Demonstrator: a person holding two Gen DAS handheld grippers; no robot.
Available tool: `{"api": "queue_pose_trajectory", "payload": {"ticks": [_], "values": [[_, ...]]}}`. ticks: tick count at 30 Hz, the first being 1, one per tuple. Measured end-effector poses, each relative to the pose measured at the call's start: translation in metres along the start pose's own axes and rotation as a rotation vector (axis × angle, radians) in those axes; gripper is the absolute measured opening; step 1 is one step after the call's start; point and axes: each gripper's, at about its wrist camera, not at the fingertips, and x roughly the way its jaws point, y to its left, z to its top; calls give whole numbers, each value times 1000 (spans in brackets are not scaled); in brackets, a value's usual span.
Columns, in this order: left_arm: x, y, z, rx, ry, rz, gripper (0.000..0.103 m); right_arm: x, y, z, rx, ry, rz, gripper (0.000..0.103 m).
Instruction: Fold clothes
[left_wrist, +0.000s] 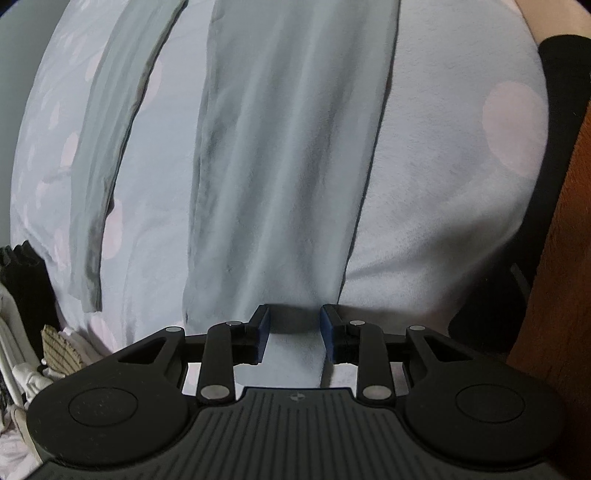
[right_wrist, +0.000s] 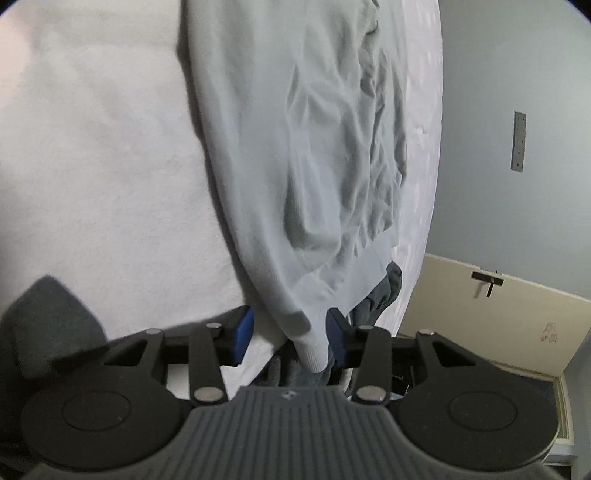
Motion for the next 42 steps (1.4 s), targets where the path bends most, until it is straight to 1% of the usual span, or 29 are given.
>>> {"api": "queue_pose_trajectory", "payload": {"ticks": [3, 4, 6, 7, 8, 11, 13, 14, 16, 17, 20, 21, 22, 23, 24, 26, 29, 32, 34, 37, 38, 42], "values": [[2, 0, 0, 0, -4, 0, 36, 11, -3, 5, 22, 36, -30, 45], [3, -1, 0, -2, -5, 3, 36, 14, -4, 7, 32, 50, -36, 42], [2, -1, -1, -17, -10, 6, 36, 20, -5, 10, 43, 76, -36, 33], [1, 2, -3, -26, -4, -12, 36, 23, -5, 11, 46, 91, -35, 25], [0, 4, -4, -35, 1, -29, 36, 25, -5, 12, 49, 109, -31, 20], [-2, 12, -9, -63, 10, -72, 37, 27, -8, 15, 61, 128, -26, 20], [-4, 16, -12, -81, 8, -92, 44, 26, -10, 16, 65, 128, -25, 20], [-2, 16, -12, -82, 12, -94, 49, 26, -10, 16, 69, 128, -24, 20], [4, 15, -9, -85, 25, -93, 50, 27, -11, 17, 79, 131, -26, 20], [8, 15, -7, -88, 35, -89, 52, 27, -12, 18, 86, 133, -29, 20], [13, 9, 0, -99, 60, -53, 55, 29, -13, 21, 111, 140, -44, 20], [12, 9, 1, -108, 66, -42, 51, 30, -13, 23, 121, 142, -52, 19], [10, 9, 2, -123, 68, -32, 44, 31, -14, 24, 133, 146, -56, 16], [7, 11, 0, -150, 61, -13, 27, 31, -14, 25, 142, 149, -56, 10], [4, 13, -2, -177, 54, 6, 14, 31, -15, 26, 145, 148, -60, 9], [-3, 19, -8, -243, 37, 45, 7, 29, -17, 26, 143, 140, -80, 8], [-15, 27, -17, -336, -5, 93, 5, 26, -24, 23, 157, 143, -99, 8], [-24, 41, -15, -415, -38, 128, 4, 23, -33, 18, 190, 143, -134, 8], [-31, 50, -17, -473, -59, 143, 4, 21, -40, 17, 195, 132, -149, 8], [-54, 54, -19, -557, -86, 168, 4, 19, -51, 15, 206, 114, -168, 7], [-61, 56, -19, -585, -96, 176, 4, 19, -55, 14, 213, 108, -176, 5], [-73, 84, -24, -724, -118, 191, 4, 19, -74, 3, 256, 98, -209, 4]]}}
